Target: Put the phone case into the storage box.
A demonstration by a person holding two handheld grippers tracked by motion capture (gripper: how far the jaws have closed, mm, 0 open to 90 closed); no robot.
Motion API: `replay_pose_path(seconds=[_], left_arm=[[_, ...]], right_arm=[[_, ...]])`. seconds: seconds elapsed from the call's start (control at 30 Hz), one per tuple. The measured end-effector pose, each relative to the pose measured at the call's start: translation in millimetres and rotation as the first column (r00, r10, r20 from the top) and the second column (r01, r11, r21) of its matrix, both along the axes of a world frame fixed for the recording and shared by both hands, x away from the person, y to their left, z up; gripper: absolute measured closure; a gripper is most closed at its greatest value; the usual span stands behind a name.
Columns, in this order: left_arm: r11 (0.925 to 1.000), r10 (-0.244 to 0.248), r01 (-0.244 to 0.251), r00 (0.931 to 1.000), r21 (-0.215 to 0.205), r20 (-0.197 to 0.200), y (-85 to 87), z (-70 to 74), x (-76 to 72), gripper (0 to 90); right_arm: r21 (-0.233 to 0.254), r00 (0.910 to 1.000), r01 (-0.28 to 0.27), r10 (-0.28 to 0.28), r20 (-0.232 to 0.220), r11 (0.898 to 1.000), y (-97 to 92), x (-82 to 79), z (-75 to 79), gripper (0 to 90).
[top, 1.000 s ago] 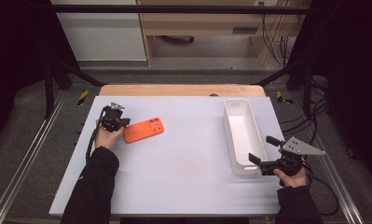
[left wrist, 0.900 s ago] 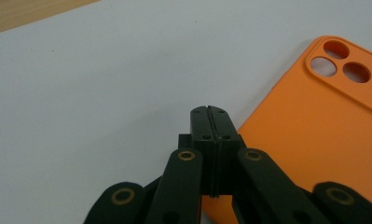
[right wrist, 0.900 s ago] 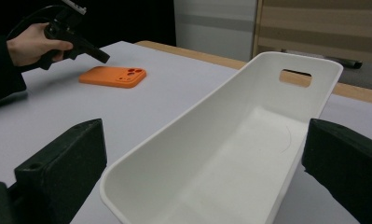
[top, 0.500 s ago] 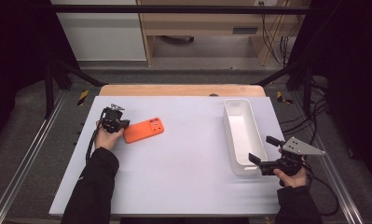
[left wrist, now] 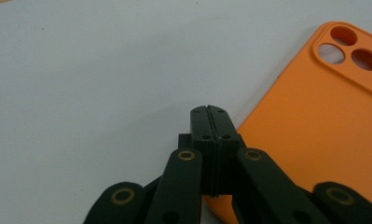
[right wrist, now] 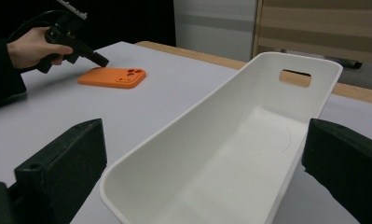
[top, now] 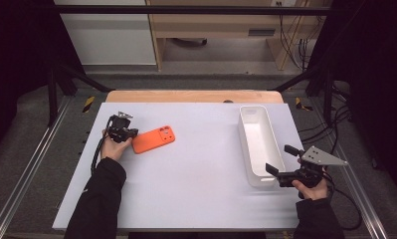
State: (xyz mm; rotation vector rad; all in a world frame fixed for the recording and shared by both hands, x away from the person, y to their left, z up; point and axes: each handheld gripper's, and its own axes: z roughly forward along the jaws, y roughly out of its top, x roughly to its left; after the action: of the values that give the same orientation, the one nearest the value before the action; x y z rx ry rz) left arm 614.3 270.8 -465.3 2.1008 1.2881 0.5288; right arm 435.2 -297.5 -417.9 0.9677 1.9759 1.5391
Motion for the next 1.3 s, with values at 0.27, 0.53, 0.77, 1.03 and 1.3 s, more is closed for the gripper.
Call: replay_pose_path(seconds=[0.27, 0.53, 0.77, 1.03, 1.3], left_arm=[[0.9996, -0.026, 0.027, 0.9996, 0.008, -0.007, -1.8, 0.7, -9.6, 90.0], [0.9991, -0.043, 0.043, 0.9990, 0.001, -0.007, -3.2, 0.3, -19.1, 90.0], [0.9982, -0.060, 0.060, 0.9982, -0.003, -0.009, -5.6, 0.1, -29.4, 90.0], [0.9966, -0.082, 0.082, 0.9966, -0.003, -0.007, -9.3, -0.2, -41.1, 90.0], [0.9948, -0.102, 0.102, 0.9948, -0.002, -0.004, -12.9, -0.3, -51.3, 90.0]], right_arm=[[-0.001, 1.0000, 0.001, -0.001, -0.001, 1.000, 0.0, 0.0, 0.0, 0.4], [0.000, 1.0000, 0.003, -0.003, 0.001, 1.000, -0.5, -0.1, 0.3, 0.4], [-0.001, 1.0000, 0.002, -0.002, 0.000, 1.000, 0.0, -0.2, 0.3, 0.4], [0.002, 1.0000, 0.004, -0.004, 0.002, 1.000, -0.6, -0.5, 0.8, 0.4], [0.001, 1.0000, 0.003, -0.003, 0.003, 1.000, -0.4, -0.6, 1.0, 0.4]])
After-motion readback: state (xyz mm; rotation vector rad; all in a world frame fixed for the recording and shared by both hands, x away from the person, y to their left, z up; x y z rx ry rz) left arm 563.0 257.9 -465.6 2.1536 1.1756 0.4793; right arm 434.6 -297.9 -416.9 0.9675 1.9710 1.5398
